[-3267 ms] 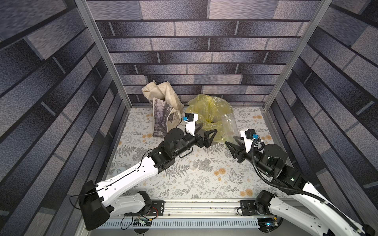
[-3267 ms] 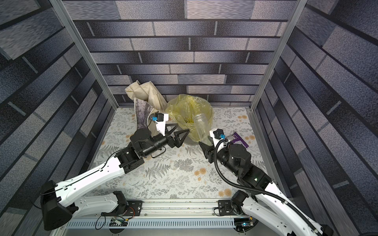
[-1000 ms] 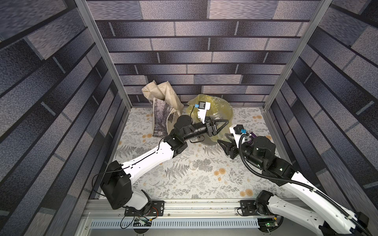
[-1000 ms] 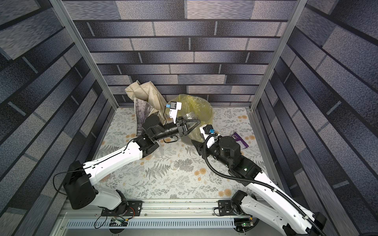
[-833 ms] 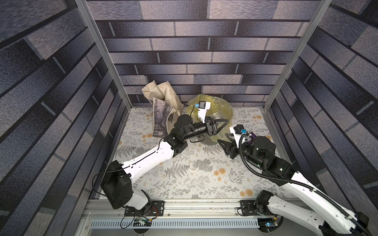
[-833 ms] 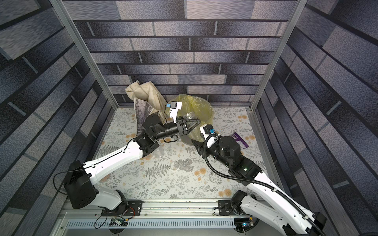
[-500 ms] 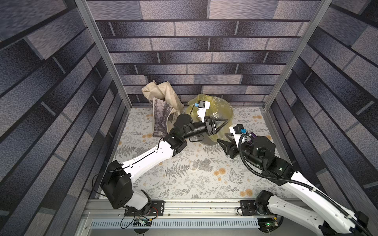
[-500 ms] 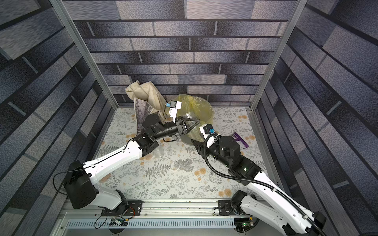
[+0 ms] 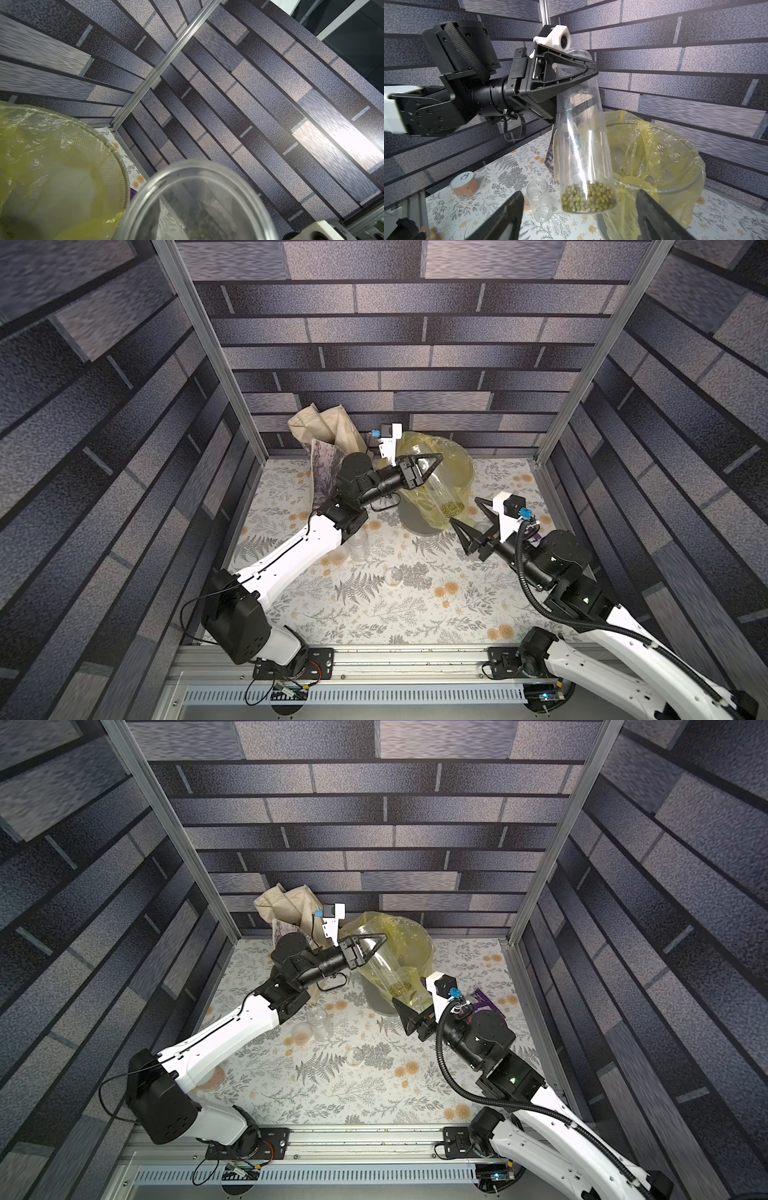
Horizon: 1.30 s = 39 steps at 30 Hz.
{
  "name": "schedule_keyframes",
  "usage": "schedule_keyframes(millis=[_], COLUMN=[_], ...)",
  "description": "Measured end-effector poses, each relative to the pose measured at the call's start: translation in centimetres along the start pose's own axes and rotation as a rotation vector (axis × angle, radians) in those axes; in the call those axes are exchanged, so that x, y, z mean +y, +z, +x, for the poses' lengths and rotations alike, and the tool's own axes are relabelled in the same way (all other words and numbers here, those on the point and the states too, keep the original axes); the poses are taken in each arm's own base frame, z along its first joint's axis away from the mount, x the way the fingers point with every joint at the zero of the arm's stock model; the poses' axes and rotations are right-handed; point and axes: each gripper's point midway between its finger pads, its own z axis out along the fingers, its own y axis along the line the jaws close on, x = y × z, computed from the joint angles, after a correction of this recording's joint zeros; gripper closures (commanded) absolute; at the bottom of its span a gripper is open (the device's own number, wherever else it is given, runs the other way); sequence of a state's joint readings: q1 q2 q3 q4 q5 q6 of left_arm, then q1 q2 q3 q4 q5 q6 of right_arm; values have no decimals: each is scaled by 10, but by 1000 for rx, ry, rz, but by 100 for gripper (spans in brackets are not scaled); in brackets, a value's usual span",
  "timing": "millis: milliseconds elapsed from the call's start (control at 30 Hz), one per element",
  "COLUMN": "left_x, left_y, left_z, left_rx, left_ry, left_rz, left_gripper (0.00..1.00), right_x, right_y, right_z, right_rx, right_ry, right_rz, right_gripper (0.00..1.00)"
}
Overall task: Empty moldy mung beans from jars
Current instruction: Pour the moldy mung beans from the jar into the trash bin.
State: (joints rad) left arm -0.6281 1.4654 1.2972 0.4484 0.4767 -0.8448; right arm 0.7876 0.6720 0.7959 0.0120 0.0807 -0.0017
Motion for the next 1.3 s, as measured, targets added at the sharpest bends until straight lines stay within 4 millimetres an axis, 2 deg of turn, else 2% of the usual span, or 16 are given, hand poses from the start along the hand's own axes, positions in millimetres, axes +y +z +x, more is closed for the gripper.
schedule_keyframes(millis=[167,300,433,600,800,900,1133,1300], left_x=[-1,-22,-35,-47,-49,-53,-64,-67], left_y=[-1,3,8,11,11,12,10,13], left_z=[-10,-20,-13,-10,-11,-12,-20,-16], left_rx=[-18,-46,-45,-57,-64,-71,-103,-90], left_ry=[-21,-5,-9,-17,-30,-39,-78,-109], left_rz=[-11,21,43,71,77,89,145,172], left_gripper=[58,58,58,58,58,58,58,59], right_x=[1,2,5,9,8,7,6,8], right_y=[-5,-12,-16,-8,-1,0,4,13], right_z=[-8,-20,-26,-21,-21,-25,-39,-38], right_rx=[-46,-100,-153,-166,-196,-227,-303,-310], right_ry=[1,2,2,1,1,-8,-22,-26], right_rz=[-5,-11,-31,-52,-47,-45,-37,-46], right_gripper=[14,13,12,12,13,24,25,22])
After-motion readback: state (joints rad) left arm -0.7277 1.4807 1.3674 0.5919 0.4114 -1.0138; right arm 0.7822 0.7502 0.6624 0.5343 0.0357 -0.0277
